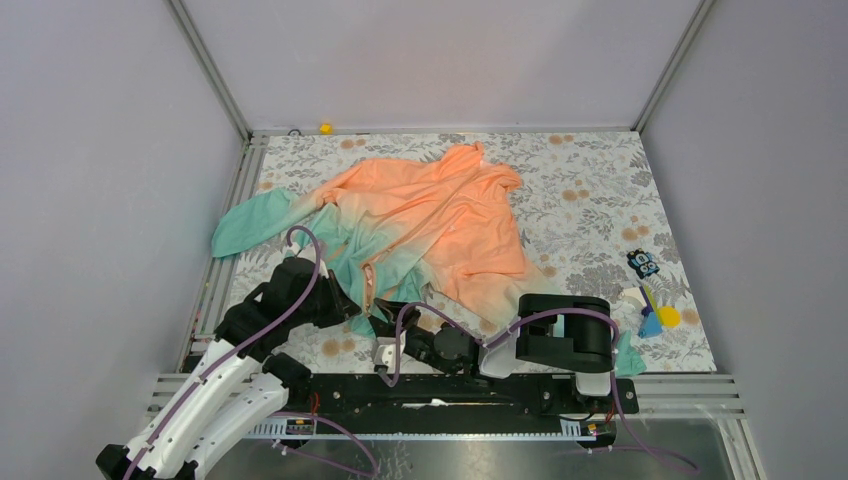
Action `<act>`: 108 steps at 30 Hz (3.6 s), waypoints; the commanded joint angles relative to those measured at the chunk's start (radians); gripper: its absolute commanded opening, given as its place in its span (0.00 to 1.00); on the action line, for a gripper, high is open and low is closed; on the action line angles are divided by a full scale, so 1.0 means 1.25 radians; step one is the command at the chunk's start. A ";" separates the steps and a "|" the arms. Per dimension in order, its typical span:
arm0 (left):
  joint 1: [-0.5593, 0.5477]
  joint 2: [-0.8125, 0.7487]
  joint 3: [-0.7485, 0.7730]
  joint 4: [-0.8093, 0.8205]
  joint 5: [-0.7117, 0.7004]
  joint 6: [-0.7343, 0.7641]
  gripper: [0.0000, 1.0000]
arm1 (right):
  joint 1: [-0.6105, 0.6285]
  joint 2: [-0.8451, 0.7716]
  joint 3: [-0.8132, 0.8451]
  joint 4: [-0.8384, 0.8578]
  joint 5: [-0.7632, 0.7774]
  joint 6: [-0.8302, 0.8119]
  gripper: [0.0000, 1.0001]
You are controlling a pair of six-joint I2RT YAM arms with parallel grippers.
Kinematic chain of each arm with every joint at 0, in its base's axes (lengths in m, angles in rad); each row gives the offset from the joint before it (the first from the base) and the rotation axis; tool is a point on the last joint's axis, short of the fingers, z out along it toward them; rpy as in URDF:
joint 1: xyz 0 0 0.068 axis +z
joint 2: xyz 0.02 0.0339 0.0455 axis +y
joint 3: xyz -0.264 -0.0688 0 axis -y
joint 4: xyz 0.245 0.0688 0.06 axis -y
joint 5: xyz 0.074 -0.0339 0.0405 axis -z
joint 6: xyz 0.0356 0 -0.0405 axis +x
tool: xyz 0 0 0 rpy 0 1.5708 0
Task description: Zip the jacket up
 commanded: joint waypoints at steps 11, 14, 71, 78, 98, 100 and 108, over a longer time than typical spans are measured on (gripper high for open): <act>-0.001 0.001 0.002 0.010 0.013 0.003 0.00 | -0.005 -0.045 0.026 0.166 -0.005 0.034 0.48; -0.001 0.001 0.002 0.009 0.013 0.003 0.00 | -0.005 -0.047 0.020 0.165 -0.019 0.034 0.44; -0.001 0.004 0.007 0.010 0.023 0.011 0.00 | -0.005 -0.001 0.026 0.164 -0.009 0.028 0.25; -0.001 0.013 0.012 0.007 0.045 0.014 0.00 | -0.005 0.001 0.038 0.164 0.013 0.057 0.00; -0.001 0.090 0.144 -0.172 0.025 0.117 0.00 | -0.059 -0.138 0.125 -0.234 -0.044 0.465 0.00; -0.001 0.084 0.144 -0.175 0.007 0.094 0.00 | -0.060 -0.157 0.130 -0.283 -0.043 0.520 0.00; -0.001 -0.025 0.104 -0.122 -0.042 -0.066 0.44 | -0.062 -0.149 0.130 -0.260 -0.038 0.625 0.00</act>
